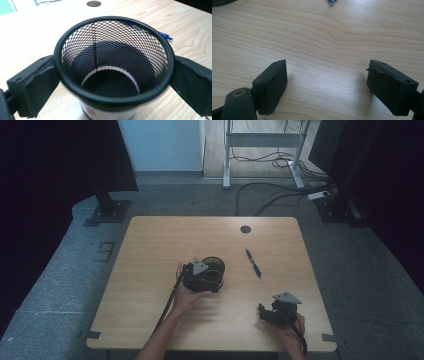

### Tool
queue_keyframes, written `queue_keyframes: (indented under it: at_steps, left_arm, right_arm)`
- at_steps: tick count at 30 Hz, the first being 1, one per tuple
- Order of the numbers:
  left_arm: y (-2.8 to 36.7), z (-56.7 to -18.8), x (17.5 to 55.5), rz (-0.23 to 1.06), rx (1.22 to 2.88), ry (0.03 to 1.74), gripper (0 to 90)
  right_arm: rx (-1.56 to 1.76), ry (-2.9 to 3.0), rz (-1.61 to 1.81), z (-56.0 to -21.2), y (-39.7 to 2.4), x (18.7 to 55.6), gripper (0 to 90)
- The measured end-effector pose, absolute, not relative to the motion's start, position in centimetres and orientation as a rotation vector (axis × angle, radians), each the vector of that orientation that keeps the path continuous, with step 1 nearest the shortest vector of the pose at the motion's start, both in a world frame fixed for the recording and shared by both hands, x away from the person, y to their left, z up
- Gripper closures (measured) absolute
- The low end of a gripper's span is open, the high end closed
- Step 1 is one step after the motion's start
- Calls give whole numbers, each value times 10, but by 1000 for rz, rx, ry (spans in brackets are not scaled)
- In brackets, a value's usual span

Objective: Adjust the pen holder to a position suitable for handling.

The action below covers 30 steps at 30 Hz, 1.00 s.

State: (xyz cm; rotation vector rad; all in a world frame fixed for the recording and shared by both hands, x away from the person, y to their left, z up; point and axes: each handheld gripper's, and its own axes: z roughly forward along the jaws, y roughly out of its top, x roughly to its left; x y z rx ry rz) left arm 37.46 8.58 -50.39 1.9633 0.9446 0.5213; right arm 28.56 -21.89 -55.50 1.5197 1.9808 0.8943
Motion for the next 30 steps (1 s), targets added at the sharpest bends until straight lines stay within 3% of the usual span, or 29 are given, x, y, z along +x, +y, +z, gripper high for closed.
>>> queue_keyframes:
  at_steps: [13,30]
  left_arm:
    - [118,-499,340,481,1958,922,3]
    - [182,-512,296,484,1943,1051,74]
  right_arm:
    - [1518,1981,894,-555,-219,286,160]
    - [1518,1981,894,-555,-219,286,160]
